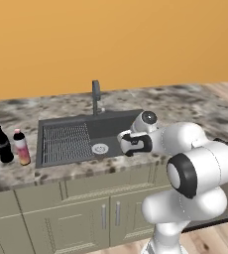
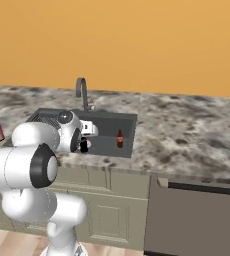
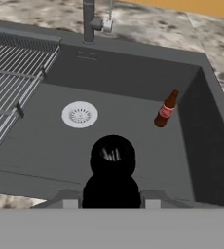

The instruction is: Place the large bottle from the dining counter next to the other large bottle outside the sink, and place the small bottle from the dining counter next to the other small bottle inside the sink.

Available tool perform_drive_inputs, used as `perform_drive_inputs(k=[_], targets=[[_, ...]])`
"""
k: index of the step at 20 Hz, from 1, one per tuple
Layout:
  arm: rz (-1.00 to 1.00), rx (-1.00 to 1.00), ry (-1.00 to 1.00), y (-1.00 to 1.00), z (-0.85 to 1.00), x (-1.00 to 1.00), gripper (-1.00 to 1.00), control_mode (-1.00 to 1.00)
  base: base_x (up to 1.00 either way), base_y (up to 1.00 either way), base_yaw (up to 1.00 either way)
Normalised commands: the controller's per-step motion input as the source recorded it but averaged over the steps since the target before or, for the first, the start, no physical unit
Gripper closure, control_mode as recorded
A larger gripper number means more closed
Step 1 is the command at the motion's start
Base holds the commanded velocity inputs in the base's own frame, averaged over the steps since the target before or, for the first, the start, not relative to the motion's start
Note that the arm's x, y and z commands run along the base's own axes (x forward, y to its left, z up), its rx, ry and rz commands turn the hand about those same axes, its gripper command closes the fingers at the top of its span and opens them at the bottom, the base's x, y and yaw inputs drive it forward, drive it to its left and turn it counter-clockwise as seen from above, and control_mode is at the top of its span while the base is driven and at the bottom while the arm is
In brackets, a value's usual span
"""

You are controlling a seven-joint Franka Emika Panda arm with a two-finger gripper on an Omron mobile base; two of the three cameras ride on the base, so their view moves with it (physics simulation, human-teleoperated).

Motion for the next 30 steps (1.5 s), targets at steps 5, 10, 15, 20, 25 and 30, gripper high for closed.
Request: perform_drive_inputs(k=[5, 10, 15, 20, 25, 30], targets=[[0.00, 0.00, 0.00, 0.00, 0.00, 0.00, 1.00, 1.00, 0.45, 0.00, 0.00], [0.00, 0.00, 0.00, 0.00, 0.00, 0.00, 1.00, 1.00, 0.41, 0.00, 0.00], [0.00, 0.00, 0.00, 0.00, 0.00, 0.00, 1.00, 1.00, 0.39, 0.00, 0.00], [0.00, 0.00, 0.00, 0.00, 0.00, 0.00, 1.00, 1.00, 0.34, 0.00, 0.00], [0.00, 0.00, 0.00, 0.00, 0.00, 0.00, 1.00, 1.00, 0.14, 0.00, 0.00], [0.00, 0.00, 0.00, 0.00, 0.00, 0.00, 1.00, 1.00, 0.00, 0.00, 0.00]])
